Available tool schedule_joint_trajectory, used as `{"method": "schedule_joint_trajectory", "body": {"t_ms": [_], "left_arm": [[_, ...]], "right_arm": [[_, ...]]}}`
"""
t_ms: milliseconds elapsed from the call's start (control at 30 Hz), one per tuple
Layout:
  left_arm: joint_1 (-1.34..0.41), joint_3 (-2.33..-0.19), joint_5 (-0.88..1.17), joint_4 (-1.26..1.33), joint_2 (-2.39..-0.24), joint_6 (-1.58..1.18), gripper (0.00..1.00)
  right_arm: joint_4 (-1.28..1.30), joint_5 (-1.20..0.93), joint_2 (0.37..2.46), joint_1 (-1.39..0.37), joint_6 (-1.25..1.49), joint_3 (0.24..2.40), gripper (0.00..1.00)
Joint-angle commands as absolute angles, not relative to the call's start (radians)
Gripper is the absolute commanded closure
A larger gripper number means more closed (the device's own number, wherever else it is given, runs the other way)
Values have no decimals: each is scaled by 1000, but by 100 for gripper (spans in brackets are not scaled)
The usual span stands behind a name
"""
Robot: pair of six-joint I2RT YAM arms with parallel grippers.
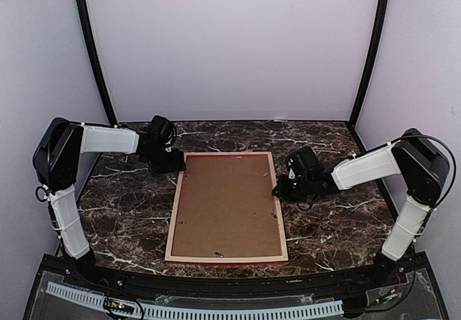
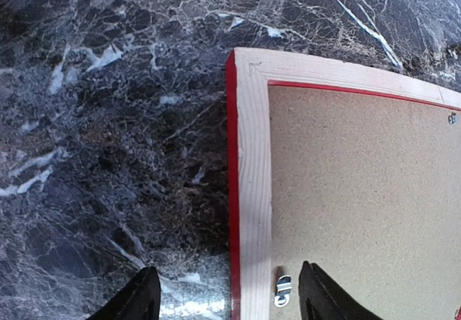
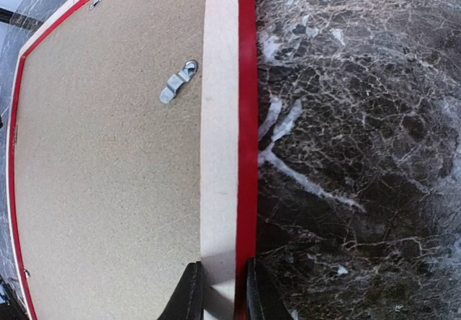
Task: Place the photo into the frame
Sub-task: Press the fastener onto the backboard.
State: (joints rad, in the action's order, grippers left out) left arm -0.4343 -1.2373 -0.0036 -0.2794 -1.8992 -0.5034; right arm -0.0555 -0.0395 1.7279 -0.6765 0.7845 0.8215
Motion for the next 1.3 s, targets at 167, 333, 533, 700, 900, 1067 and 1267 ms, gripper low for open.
{"method": "schedule_joint_trajectory", "body": {"t_ms": [167, 333, 533, 700, 900, 1067, 1267], "left_arm": [[-431, -1352, -6, -473, -1915, -423, 32], [-444, -1372, 24, -498, -1949, -412, 32], [-460, -1421, 11, -533, -1997, -401, 31], [-466, -1450, 11, -549, -2023, -392, 32], [-477, -1460, -27, -573, -2040, -394, 41], [-479, -1452, -26, -587, -2038, -408, 54], [-479, -1435, -16, -568, -2032, -428, 63]], "right_arm": [[-52, -82, 1724, -680, 879, 777, 96], [-36, -93, 1737, -681, 869, 797, 96], [-36, -101, 1742, -679, 864, 796, 95], [-49, -106, 1739, -679, 868, 778, 95], [-49, -107, 1733, -678, 867, 773, 95], [-42, -99, 1720, -677, 862, 767, 95], [-43, -97, 1707, -676, 865, 757, 95]]}}
